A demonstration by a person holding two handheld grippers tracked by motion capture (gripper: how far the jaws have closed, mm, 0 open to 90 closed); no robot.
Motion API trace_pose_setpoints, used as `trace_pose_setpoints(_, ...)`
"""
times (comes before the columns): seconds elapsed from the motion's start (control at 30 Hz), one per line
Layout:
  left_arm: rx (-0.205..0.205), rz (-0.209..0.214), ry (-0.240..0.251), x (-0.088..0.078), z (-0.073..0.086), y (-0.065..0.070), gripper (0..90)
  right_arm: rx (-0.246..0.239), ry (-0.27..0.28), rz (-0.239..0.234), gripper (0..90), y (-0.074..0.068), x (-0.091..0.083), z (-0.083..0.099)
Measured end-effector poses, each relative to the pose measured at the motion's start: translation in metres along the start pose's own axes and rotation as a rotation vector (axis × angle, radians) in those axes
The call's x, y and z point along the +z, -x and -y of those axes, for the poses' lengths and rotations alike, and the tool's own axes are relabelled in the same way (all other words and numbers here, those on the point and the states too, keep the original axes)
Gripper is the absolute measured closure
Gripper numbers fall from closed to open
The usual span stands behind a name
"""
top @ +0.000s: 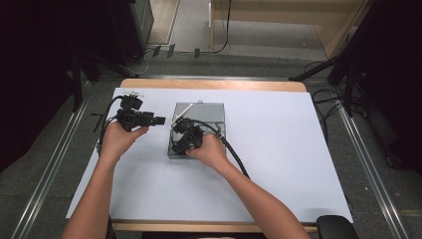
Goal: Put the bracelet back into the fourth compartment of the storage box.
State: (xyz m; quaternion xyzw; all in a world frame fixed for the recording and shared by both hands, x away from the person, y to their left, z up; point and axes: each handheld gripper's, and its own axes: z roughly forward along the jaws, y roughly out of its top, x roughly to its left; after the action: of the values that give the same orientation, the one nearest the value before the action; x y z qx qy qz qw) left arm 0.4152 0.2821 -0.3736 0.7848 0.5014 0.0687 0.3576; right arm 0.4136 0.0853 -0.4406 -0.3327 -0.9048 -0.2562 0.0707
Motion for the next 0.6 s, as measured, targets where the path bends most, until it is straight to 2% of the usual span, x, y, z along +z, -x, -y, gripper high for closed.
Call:
trace_pose_setpoints(0.17,0.000,0.000,0.000,0.000,0.000,0.000,38.1,-0.005,0.017,-0.008,67.9,0.000,-0.004,0.001)
trace_pose_setpoints(0.6,-0.009,0.004,-0.004,0.001,0.000,0.001,38.7,-0.023,0.114,-0.028,62.0,0.000,-0.029,0.009)
